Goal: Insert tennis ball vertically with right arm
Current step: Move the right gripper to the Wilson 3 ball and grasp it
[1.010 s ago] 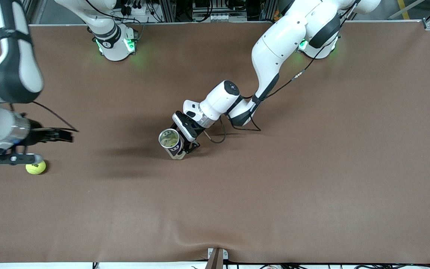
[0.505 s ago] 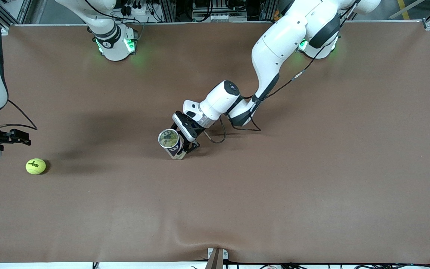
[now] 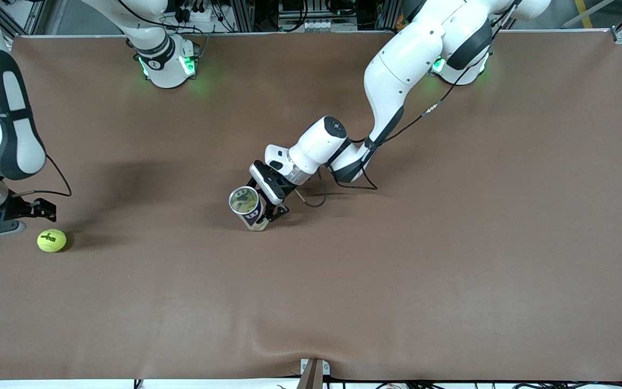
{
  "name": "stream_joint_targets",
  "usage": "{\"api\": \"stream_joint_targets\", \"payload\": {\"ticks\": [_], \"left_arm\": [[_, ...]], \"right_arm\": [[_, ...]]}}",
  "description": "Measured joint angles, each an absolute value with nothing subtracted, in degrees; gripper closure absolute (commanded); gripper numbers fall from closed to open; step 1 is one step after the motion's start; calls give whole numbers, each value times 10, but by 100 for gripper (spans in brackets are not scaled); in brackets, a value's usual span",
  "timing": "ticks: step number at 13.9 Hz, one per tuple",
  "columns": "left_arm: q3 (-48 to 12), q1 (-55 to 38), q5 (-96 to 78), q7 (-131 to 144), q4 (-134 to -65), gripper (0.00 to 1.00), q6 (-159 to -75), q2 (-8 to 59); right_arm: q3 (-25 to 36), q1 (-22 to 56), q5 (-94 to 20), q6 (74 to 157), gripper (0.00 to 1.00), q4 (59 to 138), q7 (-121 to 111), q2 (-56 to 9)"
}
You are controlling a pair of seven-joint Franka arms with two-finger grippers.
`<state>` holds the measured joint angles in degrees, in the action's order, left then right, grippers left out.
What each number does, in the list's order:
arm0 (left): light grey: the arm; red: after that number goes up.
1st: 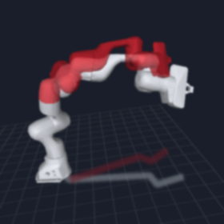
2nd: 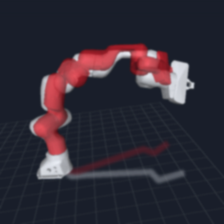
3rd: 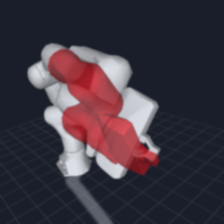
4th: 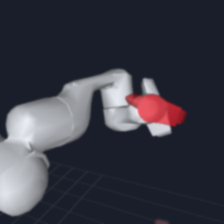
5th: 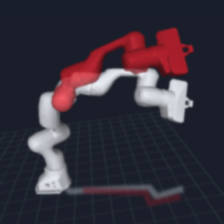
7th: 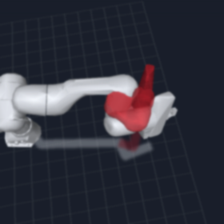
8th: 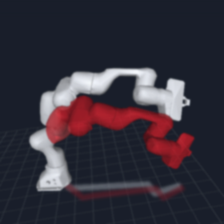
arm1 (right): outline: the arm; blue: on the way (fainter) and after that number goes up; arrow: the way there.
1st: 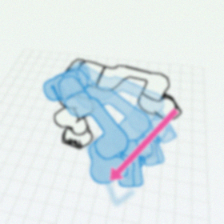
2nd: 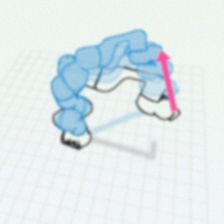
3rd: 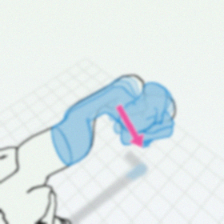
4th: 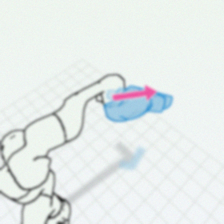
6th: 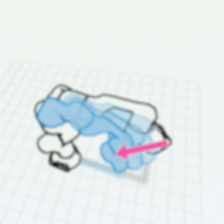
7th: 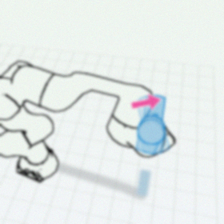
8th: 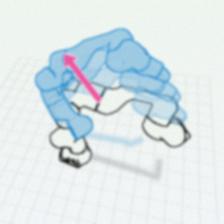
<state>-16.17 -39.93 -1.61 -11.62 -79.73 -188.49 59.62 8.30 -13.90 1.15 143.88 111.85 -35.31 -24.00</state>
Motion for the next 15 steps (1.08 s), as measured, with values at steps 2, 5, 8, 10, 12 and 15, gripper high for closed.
{"api": "stream_joint_targets", "payload": {"ticks": [2, 5, 8, 10, 12, 15], "left_arm": [[-162, -399, -16, -116, -797, 29, -1885, 596], [-162, -399, -16, -116, -797, 29, -1885, 596], [-162, -399, -16, -116, -797, 29, -1885, 596], [-162, -399, -16, -116, -797, 29, -1885, 596], [-162, -399, -16, -116, -797, 29, -1885, 596], [-162, -399, -16, -116, -797, 29, -1885, 596]], "right_arm": [[83, -145, 11, 1472, 0, 1119, -355, -258], [83, -149, 11, 1513, 0, 1119, -362, -281], [83, -151, 11, 1543, 0, 1119, -363, -299], [83, -151, 10, 1562, 0, 1119, -363, -313], [82, -151, 6, 1572, 0, 1118, -363, -324], [81, -151, 3, 1591, 0, 1117, -363, -335]]}}
